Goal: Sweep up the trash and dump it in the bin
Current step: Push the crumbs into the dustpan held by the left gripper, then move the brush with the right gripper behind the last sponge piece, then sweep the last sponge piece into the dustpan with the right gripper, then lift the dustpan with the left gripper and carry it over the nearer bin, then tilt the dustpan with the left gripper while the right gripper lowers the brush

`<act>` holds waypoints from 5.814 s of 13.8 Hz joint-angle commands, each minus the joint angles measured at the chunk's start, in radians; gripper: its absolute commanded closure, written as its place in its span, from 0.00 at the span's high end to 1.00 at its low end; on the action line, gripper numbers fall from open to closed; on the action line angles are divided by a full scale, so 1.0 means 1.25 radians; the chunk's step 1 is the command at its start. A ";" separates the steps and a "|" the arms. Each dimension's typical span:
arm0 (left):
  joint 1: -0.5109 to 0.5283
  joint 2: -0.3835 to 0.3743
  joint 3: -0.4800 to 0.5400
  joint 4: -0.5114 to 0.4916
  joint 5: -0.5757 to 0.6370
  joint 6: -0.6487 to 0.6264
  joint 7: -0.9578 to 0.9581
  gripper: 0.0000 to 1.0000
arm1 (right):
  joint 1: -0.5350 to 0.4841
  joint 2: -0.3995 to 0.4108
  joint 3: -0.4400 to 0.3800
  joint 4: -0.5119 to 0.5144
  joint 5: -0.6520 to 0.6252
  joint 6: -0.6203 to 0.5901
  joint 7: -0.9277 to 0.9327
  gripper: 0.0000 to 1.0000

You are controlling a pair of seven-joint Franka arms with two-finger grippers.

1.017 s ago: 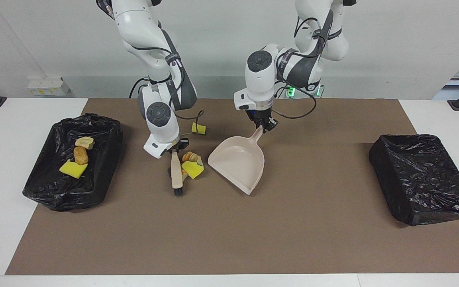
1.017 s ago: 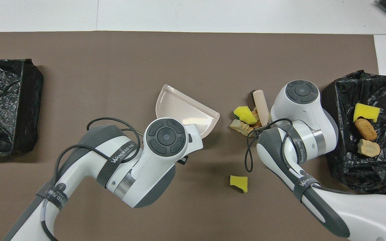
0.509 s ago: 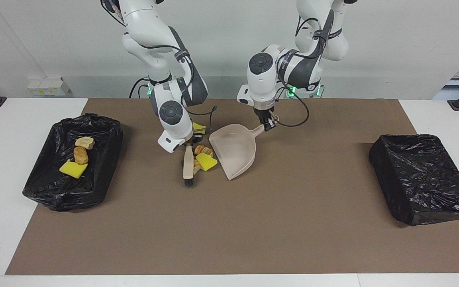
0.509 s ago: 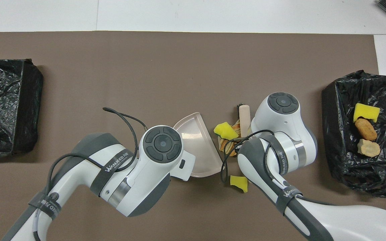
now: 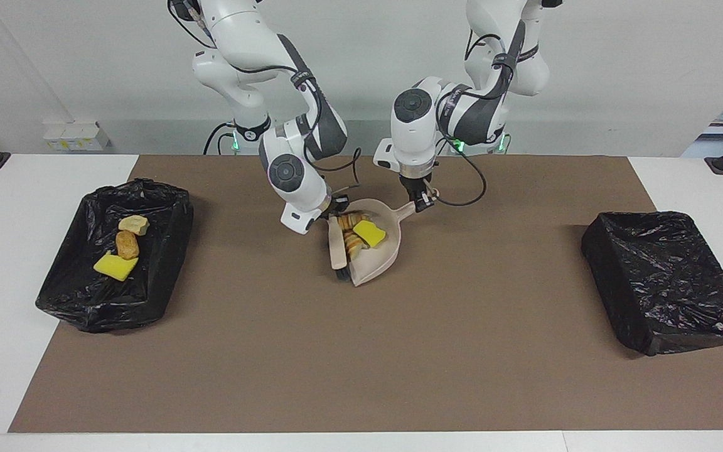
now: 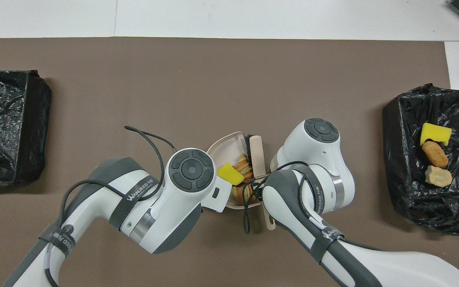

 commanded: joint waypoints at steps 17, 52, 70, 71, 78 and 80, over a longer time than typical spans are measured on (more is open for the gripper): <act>-0.055 -0.161 -0.010 -0.179 0.014 -0.016 0.114 0.00 | -0.045 -0.411 0.002 -0.335 -0.144 -0.240 0.176 0.00; 0.090 -0.166 -0.008 -0.169 0.022 0.134 0.258 0.00 | -0.043 -0.200 -0.006 -0.101 -0.130 -0.212 0.114 0.00; 0.762 -0.084 0.005 0.197 0.025 -0.028 0.857 0.00 | 0.253 -0.105 0.006 -0.087 -0.018 -0.147 0.400 0.00; 0.797 -0.060 0.005 0.239 0.029 -0.027 0.880 0.00 | 0.260 -0.093 0.007 -0.096 -0.012 -0.122 0.412 0.00; 0.865 0.101 0.006 0.440 0.217 0.035 0.971 0.00 | 0.249 -0.082 0.002 -0.053 -0.019 -0.200 0.408 1.00; 0.868 0.111 0.006 0.438 0.282 0.063 0.971 0.00 | 0.208 -0.089 0.001 -0.008 -0.022 -0.262 0.400 1.00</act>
